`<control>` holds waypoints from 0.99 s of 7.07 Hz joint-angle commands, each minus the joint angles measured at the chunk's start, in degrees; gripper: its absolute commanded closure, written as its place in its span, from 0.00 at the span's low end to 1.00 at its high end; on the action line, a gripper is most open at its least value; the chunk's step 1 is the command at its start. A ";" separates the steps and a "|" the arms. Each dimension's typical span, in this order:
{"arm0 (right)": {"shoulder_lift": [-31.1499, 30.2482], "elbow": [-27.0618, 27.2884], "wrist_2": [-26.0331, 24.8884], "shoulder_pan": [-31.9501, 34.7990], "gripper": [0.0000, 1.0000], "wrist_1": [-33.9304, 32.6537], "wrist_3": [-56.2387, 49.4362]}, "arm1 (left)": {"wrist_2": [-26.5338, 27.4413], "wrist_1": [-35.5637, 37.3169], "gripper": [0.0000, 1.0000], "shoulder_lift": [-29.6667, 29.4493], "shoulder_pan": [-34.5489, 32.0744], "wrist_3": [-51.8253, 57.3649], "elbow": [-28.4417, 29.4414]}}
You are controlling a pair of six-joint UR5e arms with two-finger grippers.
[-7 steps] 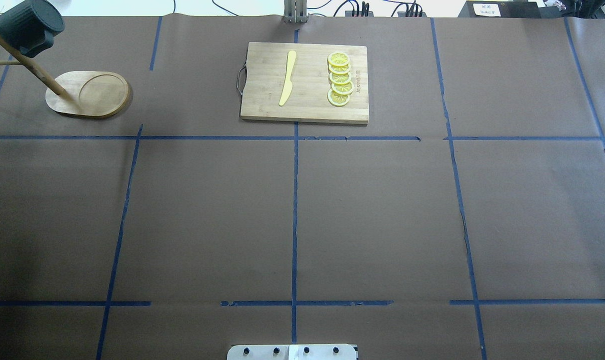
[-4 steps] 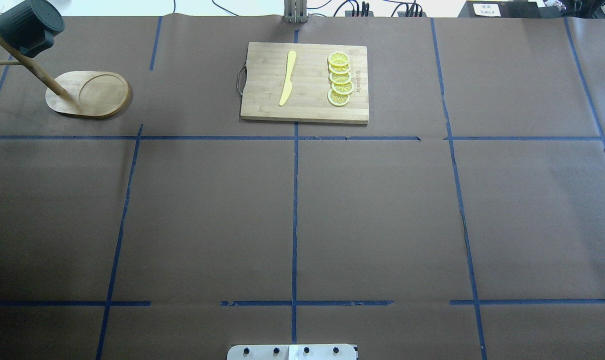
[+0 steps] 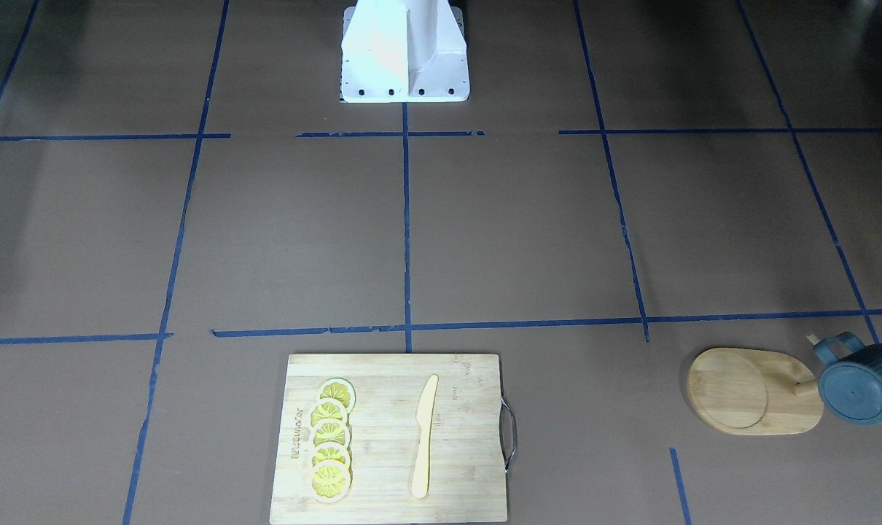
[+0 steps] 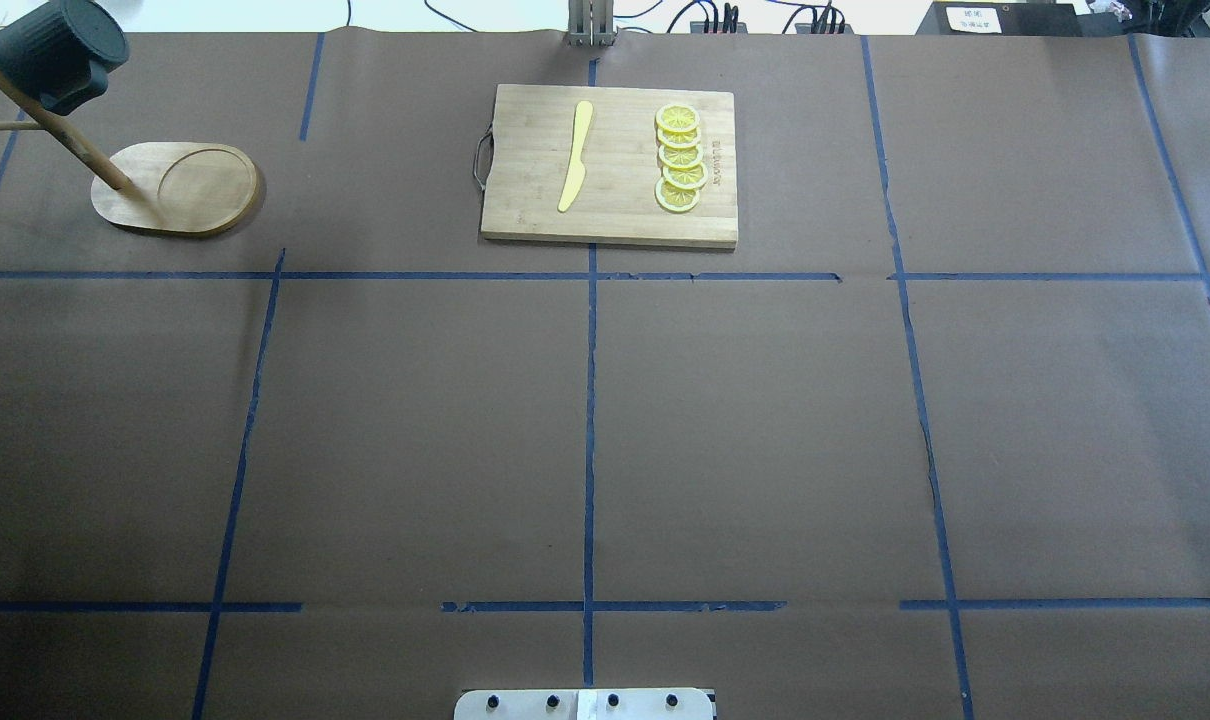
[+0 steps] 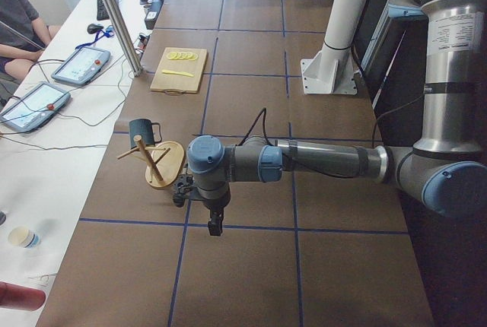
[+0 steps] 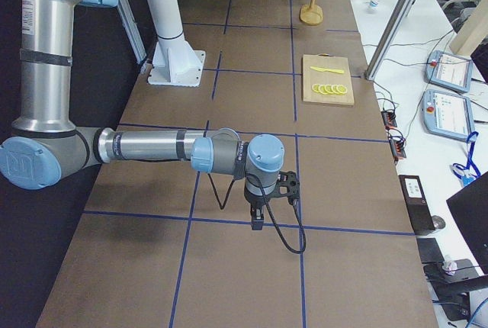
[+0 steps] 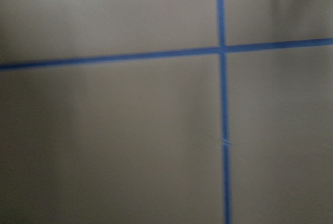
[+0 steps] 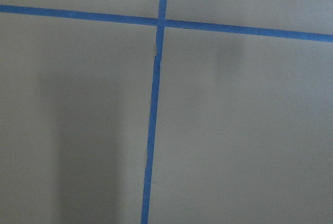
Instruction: Hang cup on storage rack
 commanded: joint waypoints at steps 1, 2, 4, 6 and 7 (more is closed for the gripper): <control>0.00 -0.84 -0.19 0.00 0.00 0.00 -0.02 | -0.32 -0.35 0.00 0.27 0.04 0.03 -0.22; 0.00 -1.02 -0.10 0.00 0.00 0.00 -0.11 | -0.41 -3.83 0.00 0.44 -0.13 0.03 -0.22; 0.35 -2.33 0.34 0.00 0.00 0.00 -0.11 | -1.38 -5.10 0.00 0.53 0.13 -0.14 1.71; 0.35 -2.25 -0.54 0.09 0.00 0.09 -0.20 | -1.46 -5.19 0.00 0.53 0.04 -0.14 1.20; 0.52 -2.16 -1.15 0.09 0.00 0.00 -0.20 | -1.20 -5.19 0.00 0.53 0.13 -0.14 1.18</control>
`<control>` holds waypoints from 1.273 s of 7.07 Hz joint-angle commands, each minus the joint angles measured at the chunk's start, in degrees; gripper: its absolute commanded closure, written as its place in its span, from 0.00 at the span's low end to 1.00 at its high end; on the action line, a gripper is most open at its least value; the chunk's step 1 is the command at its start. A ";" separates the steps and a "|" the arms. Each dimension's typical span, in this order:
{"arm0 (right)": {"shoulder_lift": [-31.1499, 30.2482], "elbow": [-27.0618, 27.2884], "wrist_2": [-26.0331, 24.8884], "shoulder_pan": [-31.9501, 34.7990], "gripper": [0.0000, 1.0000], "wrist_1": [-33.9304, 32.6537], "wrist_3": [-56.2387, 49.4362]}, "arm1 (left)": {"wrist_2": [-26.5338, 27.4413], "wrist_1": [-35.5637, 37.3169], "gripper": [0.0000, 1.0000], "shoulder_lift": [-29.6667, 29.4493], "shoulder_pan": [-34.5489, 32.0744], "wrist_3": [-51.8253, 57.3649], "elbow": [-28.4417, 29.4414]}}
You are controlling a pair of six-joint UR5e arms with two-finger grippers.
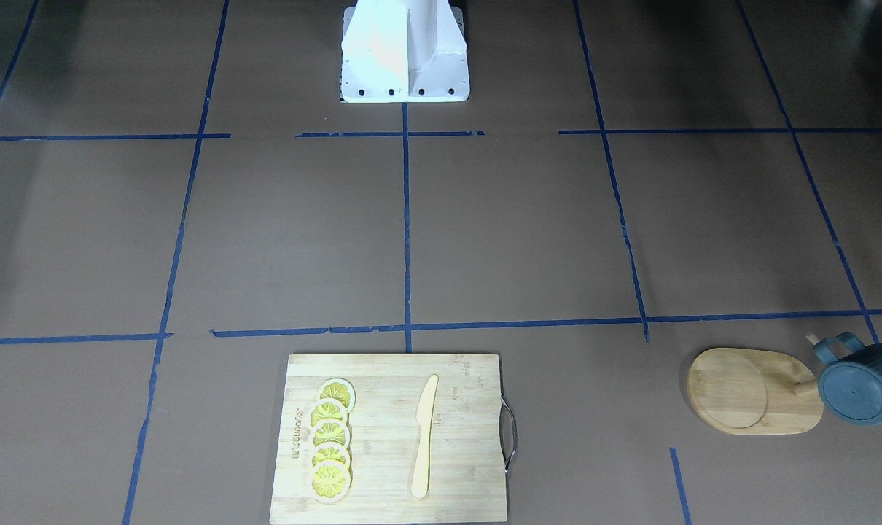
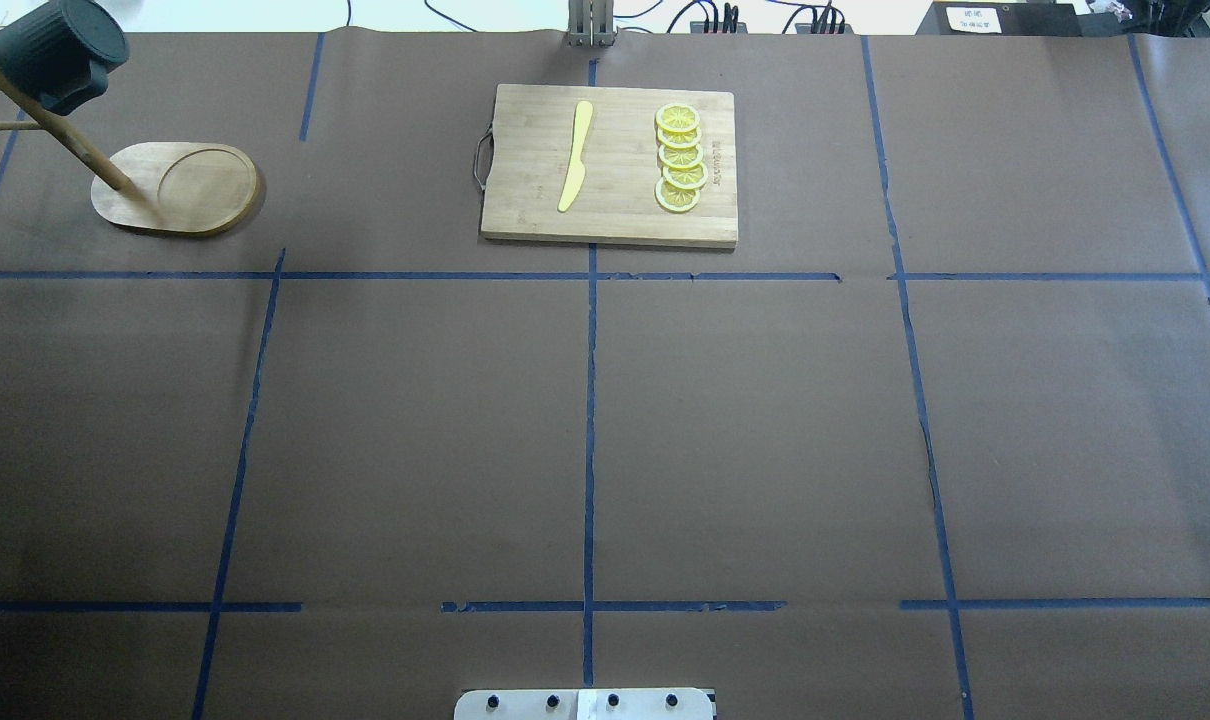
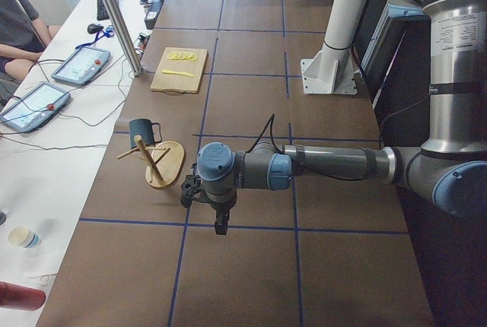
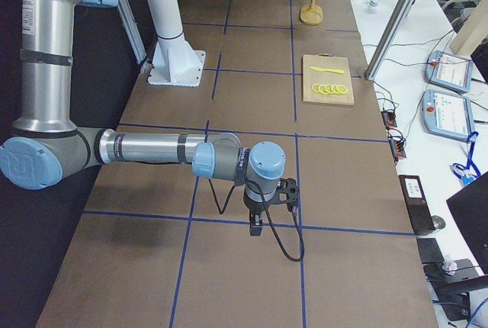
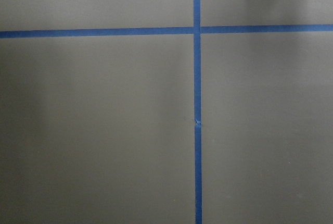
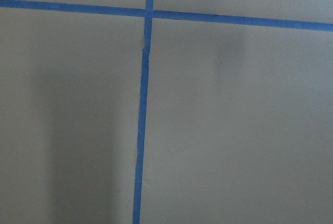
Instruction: Hang cup on storage rack
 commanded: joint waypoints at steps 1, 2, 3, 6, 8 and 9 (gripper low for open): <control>0.04 -0.03 -0.70 0.01 0.00 -0.04 0.33 | 0.18 -0.04 0.00 0.01 0.11 0.11 -0.17; 0.04 0.50 0.34 0.71 0.00 0.05 -0.27 | -0.08 -0.04 0.00 0.44 0.12 0.11 -0.25; -0.05 0.15 -0.08 0.72 0.00 -0.03 -0.02 | -0.08 -0.04 0.00 0.53 0.20 0.11 -0.25; 0.04 0.15 -0.08 0.63 0.00 0.05 -0.02 | -0.08 -0.04 0.00 0.62 0.20 0.11 -0.34; -0.05 0.24 -0.08 0.63 0.00 0.05 -0.37 | -0.08 -0.13 0.00 0.53 0.20 0.11 -0.34; 0.04 0.41 0.00 0.63 0.00 0.05 -0.02 | -0.08 -0.13 0.00 0.45 0.20 0.11 -0.34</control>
